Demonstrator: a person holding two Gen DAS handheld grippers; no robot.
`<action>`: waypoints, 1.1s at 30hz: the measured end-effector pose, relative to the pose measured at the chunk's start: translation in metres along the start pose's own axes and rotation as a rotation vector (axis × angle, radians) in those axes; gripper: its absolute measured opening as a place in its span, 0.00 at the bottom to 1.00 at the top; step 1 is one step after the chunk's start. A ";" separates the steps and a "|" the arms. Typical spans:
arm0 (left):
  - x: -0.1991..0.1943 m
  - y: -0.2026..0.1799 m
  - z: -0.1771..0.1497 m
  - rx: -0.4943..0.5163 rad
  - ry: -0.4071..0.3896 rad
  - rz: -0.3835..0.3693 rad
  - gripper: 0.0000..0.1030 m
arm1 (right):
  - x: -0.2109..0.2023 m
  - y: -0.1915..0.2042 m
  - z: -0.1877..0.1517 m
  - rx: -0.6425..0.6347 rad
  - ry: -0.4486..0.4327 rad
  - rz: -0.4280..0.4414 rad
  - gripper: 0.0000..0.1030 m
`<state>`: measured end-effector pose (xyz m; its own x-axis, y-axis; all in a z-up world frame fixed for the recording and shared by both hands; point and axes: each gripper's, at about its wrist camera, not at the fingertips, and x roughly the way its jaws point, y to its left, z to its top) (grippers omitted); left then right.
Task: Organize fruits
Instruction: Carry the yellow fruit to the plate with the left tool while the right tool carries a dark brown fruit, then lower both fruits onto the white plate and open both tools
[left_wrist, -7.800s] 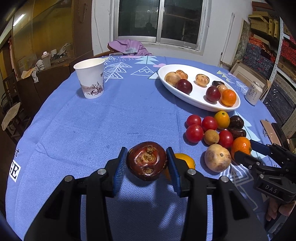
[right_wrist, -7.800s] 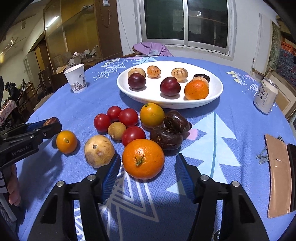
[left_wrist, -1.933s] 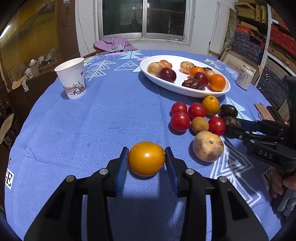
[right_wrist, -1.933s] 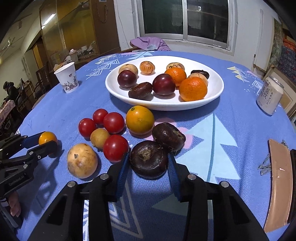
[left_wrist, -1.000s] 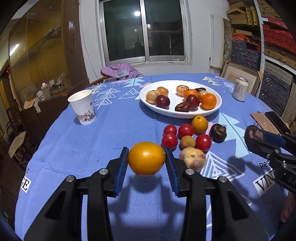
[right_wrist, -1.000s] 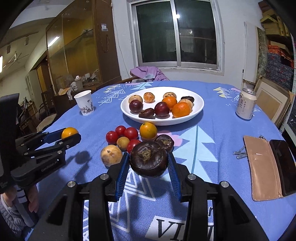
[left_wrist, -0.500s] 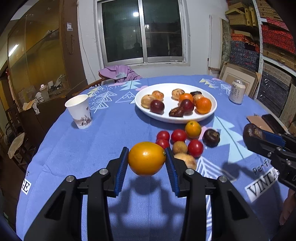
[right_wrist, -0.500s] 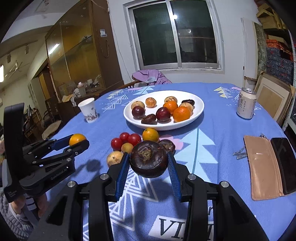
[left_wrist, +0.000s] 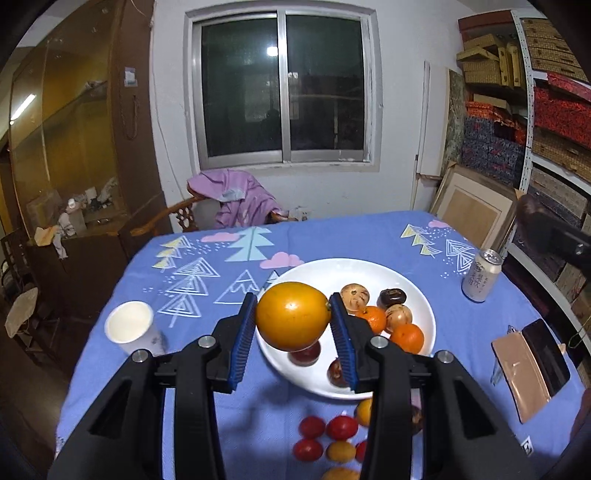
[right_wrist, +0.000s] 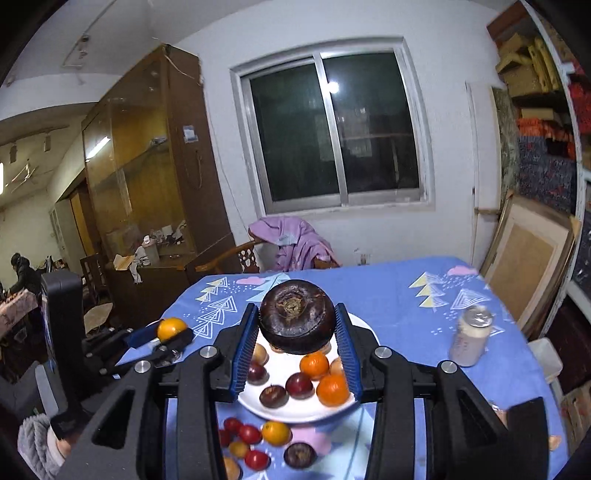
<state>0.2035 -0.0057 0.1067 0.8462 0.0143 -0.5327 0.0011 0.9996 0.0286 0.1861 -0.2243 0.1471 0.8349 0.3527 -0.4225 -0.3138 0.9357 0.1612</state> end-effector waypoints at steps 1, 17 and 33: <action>0.014 -0.003 0.002 -0.003 0.020 -0.010 0.38 | 0.016 -0.002 -0.001 0.004 0.027 -0.001 0.41; 0.163 -0.023 -0.025 -0.019 0.235 -0.060 0.47 | 0.185 -0.044 -0.043 0.031 0.300 -0.093 0.41; 0.071 0.003 -0.024 -0.054 0.102 0.027 0.81 | 0.107 -0.033 -0.031 0.046 0.197 -0.063 0.65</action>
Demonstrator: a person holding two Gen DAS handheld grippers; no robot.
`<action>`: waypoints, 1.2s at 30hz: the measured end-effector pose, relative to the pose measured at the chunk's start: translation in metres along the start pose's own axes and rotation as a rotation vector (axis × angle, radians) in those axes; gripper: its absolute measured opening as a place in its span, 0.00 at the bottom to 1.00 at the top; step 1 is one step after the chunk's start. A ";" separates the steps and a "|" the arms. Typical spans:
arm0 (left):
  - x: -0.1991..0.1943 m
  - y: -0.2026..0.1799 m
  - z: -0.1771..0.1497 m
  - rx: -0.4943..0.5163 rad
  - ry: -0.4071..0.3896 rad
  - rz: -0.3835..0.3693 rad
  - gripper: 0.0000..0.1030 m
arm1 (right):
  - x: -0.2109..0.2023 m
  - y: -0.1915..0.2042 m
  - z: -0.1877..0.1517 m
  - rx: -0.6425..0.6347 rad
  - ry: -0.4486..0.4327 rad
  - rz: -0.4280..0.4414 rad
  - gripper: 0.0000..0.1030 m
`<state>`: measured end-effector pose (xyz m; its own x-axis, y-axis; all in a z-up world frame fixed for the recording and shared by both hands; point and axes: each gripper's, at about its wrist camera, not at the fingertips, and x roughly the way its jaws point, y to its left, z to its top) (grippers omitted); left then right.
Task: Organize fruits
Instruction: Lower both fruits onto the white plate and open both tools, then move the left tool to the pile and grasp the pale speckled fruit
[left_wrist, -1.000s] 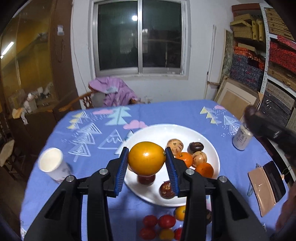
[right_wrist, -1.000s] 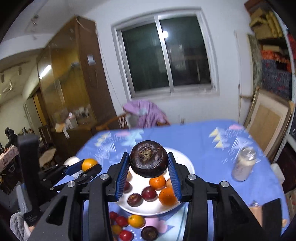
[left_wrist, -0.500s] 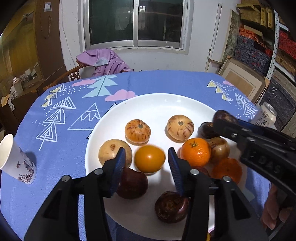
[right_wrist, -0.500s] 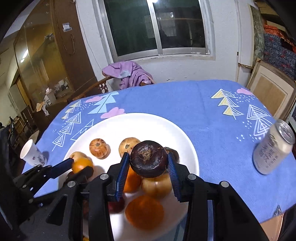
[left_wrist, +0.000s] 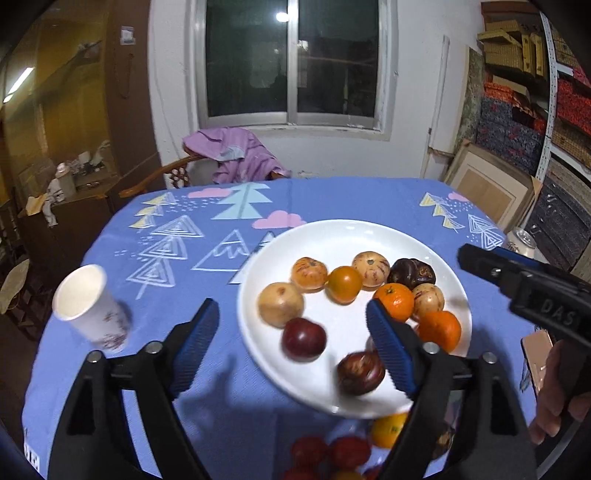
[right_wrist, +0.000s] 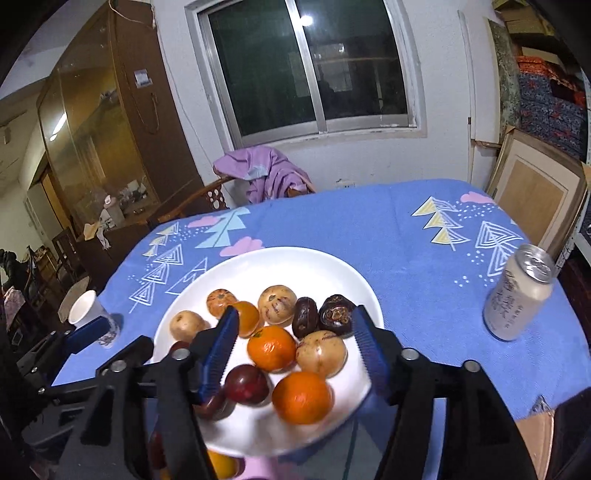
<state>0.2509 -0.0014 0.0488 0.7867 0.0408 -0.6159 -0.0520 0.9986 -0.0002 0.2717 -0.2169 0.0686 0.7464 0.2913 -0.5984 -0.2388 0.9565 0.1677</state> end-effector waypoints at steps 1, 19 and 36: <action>-0.012 0.005 -0.007 -0.009 -0.010 0.008 0.84 | -0.010 0.003 -0.003 -0.003 -0.005 0.007 0.65; -0.092 -0.005 -0.156 0.129 0.023 -0.005 0.88 | -0.087 -0.014 -0.112 0.030 -0.029 -0.055 0.78; -0.048 -0.022 -0.146 0.111 0.181 -0.115 0.66 | -0.085 -0.005 -0.115 0.007 -0.006 -0.045 0.83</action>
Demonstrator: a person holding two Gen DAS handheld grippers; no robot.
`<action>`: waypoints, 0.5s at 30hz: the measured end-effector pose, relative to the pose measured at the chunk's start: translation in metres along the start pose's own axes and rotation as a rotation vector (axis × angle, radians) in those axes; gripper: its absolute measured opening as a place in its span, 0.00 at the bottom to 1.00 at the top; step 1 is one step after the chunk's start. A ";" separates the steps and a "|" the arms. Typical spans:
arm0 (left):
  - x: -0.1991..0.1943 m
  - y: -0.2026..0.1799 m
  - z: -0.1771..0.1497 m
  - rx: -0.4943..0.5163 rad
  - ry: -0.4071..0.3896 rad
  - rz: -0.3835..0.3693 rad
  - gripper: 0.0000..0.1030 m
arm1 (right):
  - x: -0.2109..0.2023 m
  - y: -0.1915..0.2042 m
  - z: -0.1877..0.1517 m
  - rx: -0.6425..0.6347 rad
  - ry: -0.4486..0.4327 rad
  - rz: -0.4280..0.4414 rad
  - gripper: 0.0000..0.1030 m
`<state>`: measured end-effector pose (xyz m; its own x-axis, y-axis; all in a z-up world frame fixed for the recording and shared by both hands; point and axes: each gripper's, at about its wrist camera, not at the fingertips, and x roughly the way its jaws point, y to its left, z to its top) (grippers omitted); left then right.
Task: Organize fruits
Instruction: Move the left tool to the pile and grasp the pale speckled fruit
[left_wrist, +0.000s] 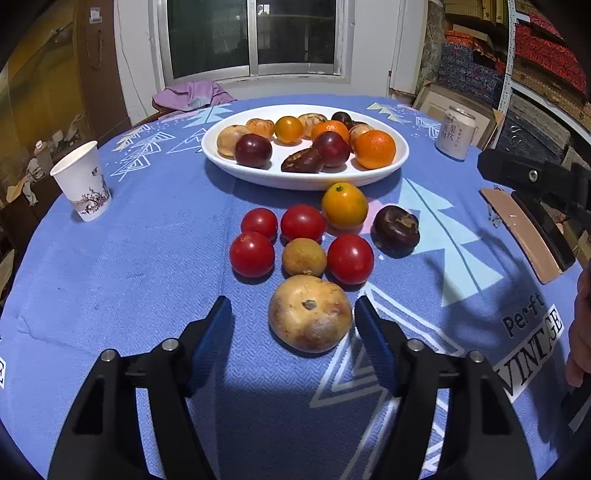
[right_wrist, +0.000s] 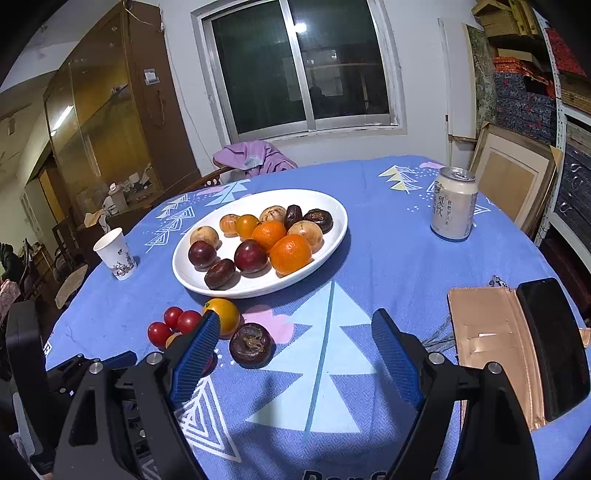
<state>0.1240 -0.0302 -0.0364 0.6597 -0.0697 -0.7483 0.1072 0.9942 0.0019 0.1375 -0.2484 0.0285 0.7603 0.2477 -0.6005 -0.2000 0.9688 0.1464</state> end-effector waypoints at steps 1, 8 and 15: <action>0.000 0.001 0.000 -0.003 -0.001 -0.004 0.65 | 0.000 0.000 0.000 -0.001 0.001 -0.001 0.83; 0.007 -0.003 0.002 0.007 0.028 -0.050 0.46 | 0.004 0.004 -0.002 -0.016 0.015 -0.005 0.83; 0.004 -0.004 0.001 0.005 0.007 -0.022 0.43 | 0.008 0.003 -0.004 -0.013 0.031 -0.004 0.83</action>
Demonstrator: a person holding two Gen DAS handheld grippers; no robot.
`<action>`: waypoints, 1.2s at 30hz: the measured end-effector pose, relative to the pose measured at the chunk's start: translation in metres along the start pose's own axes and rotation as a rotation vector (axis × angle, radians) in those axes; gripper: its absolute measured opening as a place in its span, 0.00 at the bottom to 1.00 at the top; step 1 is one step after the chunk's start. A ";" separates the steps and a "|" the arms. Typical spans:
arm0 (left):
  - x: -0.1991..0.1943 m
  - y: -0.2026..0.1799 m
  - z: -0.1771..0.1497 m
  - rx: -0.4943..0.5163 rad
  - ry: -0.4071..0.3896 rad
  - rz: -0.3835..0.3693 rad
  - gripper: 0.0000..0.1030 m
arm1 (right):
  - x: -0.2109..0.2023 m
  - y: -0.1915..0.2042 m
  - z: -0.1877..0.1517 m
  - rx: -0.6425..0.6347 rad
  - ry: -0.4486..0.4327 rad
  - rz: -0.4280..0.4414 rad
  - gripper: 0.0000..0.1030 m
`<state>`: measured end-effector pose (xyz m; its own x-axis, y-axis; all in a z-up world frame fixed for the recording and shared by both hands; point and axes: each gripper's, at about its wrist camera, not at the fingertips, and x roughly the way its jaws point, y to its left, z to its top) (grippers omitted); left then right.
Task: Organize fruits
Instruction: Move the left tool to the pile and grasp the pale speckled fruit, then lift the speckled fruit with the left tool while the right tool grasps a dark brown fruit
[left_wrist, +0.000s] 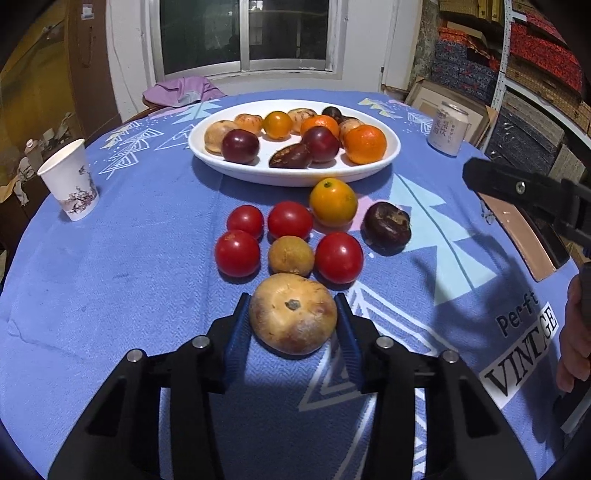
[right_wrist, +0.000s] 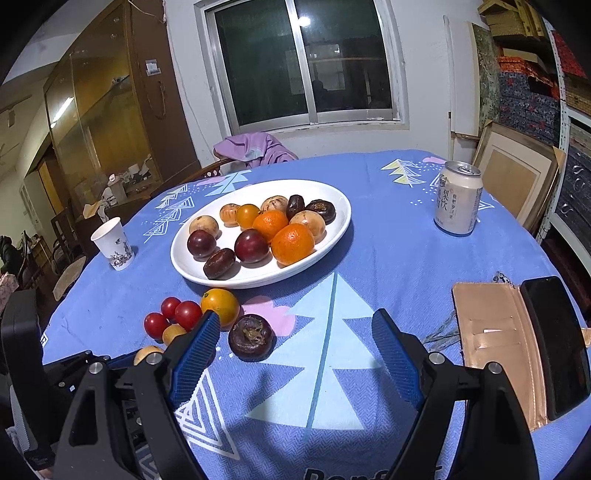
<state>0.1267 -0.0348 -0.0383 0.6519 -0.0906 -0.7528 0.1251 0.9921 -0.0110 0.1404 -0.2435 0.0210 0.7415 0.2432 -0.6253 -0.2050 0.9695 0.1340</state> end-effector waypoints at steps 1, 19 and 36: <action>-0.002 0.001 0.000 -0.002 -0.009 0.012 0.43 | 0.001 0.000 -0.001 0.002 0.005 -0.001 0.83; -0.035 0.044 0.004 -0.102 -0.124 0.120 0.43 | 0.022 0.026 -0.020 -0.131 0.071 -0.018 0.83; -0.033 0.058 0.003 -0.152 -0.102 0.121 0.43 | 0.029 0.041 -0.027 -0.232 0.082 -0.008 0.77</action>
<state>0.1143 0.0253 -0.0119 0.7289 0.0294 -0.6840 -0.0680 0.9972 -0.0296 0.1358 -0.1973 -0.0123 0.6916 0.2234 -0.6869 -0.3477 0.9365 -0.0455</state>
